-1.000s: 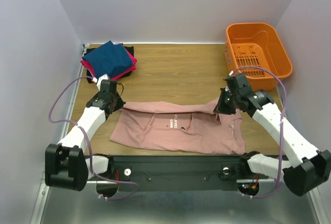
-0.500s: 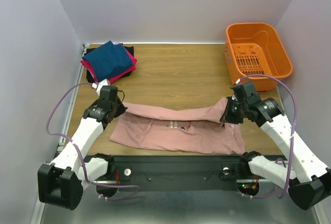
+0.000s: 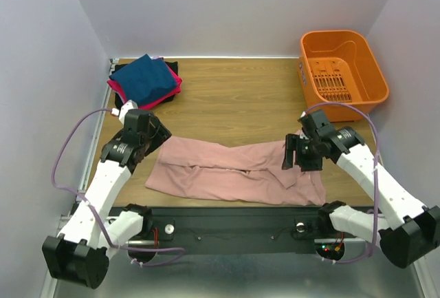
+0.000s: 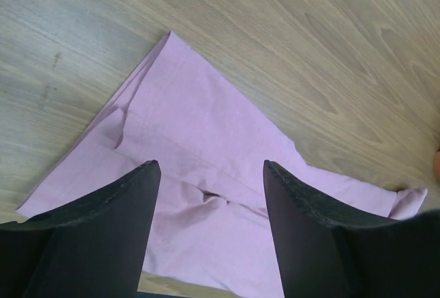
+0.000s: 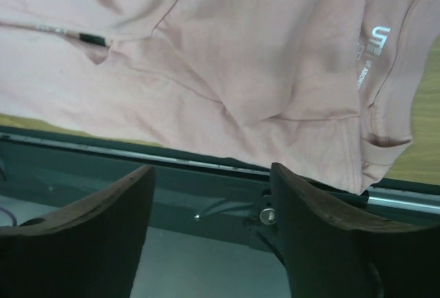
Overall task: Fold and stack the t-shirts
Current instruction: Fold the tshirt
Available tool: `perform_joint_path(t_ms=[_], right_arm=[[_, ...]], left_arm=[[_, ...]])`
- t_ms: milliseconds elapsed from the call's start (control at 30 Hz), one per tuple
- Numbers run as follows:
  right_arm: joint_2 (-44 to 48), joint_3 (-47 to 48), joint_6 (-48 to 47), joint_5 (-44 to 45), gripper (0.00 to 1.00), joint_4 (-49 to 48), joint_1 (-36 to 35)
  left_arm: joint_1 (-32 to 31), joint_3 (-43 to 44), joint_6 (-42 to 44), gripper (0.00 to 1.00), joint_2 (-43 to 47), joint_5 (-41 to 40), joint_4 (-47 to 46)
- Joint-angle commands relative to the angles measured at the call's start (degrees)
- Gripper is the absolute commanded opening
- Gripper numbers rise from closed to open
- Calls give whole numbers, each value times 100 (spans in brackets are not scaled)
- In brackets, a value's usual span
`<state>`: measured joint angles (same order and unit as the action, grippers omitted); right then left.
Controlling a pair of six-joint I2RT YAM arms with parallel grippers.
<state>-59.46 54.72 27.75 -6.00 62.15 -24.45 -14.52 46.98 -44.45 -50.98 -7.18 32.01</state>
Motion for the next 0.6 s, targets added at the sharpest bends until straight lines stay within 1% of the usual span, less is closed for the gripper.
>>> perform_joint_path(t_ms=[0, 33, 67, 100, 167, 200, 267, 400, 533, 567], right_arm=[[-511, 477, -95, 545, 79, -597, -43], [-653, 548, -85, 565, 80, -729, -43], [-837, 601, -59, 843, 81, -852, -34], [-1152, 706, -50, 907, 81, -1089, 1], [-1470, 803, -50, 969, 81, -1301, 89], [-1602, 856, -59, 987, 80, -1415, 141], [-1945, 1014, -85, 1022, 78, -1653, 290], [-2376, 1216, -295, 978, 76, -1838, 677], [-2640, 1252, -603, 732, 76, -2013, 1397], [-2728, 1269, -673, 697, 76, -2031, 1477]], left_arm=[[-15, 311, 102, 73, -804, -47, -414], [-15, 355, 164, 74, -1026, -47, -502], [-15, 390, 225, 74, -1445, -73, -659], [-15, 486, 391, 74, -1650, -108, -748], [-7, 645, 550, 73, -2054, -213, -862], [-7, 750, 647, 73, -2413, -231, -880], [-7, 1049, 840, 71, -2853, -240, -916], [-7, 1445, 955, 69, -3364, -30, -1117], [2, 1481, 824, 69, -3831, 208, -1311], [2, 1472, 754, 69, -3910, 217, -1329]])
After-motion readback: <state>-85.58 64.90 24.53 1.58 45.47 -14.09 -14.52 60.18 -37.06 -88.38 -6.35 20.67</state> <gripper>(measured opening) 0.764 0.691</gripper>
